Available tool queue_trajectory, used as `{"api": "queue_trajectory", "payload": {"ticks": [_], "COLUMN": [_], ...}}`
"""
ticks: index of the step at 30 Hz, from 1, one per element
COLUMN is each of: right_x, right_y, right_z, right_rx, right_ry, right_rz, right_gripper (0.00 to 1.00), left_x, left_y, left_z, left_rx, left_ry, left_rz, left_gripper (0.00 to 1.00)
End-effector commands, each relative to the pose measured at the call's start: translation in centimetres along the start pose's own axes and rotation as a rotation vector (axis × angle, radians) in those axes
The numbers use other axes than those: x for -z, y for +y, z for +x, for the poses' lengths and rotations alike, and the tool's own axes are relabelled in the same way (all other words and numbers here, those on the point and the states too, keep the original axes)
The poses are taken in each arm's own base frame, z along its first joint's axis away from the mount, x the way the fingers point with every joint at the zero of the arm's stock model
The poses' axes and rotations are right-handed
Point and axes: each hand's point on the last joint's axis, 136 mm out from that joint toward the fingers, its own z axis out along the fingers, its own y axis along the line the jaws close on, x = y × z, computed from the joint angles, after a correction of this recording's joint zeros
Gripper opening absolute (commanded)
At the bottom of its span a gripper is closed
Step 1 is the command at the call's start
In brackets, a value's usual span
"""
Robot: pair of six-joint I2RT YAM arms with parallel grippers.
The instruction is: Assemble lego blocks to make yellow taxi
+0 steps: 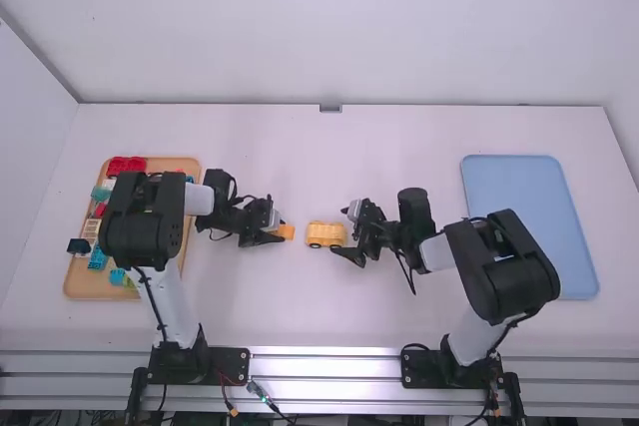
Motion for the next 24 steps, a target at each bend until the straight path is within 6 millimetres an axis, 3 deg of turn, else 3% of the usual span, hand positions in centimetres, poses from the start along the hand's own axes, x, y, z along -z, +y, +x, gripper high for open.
{"api": "queue_trajectory", "payload": {"ticks": [1, 11, 24], "right_x": [-0.2, -0.2, -0.2], "right_y": [-0.2, -0.2, -0.2], "right_z": [-0.4, -0.4, -0.5], "right_rx": [0.008, 0.007, 0.011], "right_ry": [-0.013, -0.013, -0.015], "right_rz": [-0.011, -0.011, -0.01], "right_gripper": [0.99, 0.99, 0.99], "left_x": [-0.5, -0.1, 0.8], "left_y": [-0.9, -0.7, -0.3], "left_z": [0.4, 1.1, 0.7], "left_rx": [0.017, 0.024, 0.034], "left_ry": [0.012, 0.035, -0.021], "left_rz": [0.022, 0.012, -0.017], "left_gripper": [0.41, 0.54, 0.46]}}
